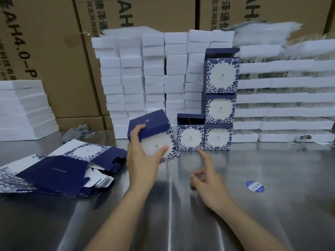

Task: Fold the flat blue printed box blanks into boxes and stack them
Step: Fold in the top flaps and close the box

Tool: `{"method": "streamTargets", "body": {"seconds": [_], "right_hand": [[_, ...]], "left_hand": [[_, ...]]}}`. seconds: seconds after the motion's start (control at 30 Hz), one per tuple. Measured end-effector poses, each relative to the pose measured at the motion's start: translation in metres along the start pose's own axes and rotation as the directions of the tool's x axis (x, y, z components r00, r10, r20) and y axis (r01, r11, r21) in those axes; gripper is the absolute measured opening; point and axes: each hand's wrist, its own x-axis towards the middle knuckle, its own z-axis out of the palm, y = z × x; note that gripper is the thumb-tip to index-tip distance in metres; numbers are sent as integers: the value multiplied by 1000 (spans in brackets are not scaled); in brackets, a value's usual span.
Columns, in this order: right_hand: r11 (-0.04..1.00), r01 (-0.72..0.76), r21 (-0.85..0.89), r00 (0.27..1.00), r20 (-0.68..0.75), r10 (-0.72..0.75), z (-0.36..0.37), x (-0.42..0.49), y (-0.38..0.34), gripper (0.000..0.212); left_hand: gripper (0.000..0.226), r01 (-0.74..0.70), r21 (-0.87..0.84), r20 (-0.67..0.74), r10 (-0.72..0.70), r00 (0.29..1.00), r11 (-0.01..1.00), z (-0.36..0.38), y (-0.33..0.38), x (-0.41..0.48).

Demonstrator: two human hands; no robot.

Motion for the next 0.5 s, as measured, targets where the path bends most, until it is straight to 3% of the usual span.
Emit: {"method": "streamTargets", "body": {"seconds": [0.2,0.5], "right_hand": [[1000,-24,3,999,22,24,3,4,9,80],[996,-4,-92,996,89,12,4,11,21,64]], "left_hand": [[81,-124,-49,204,132,970,991,56,58,109],[78,-146,36,362,123,924,989,154,49,176]]}}
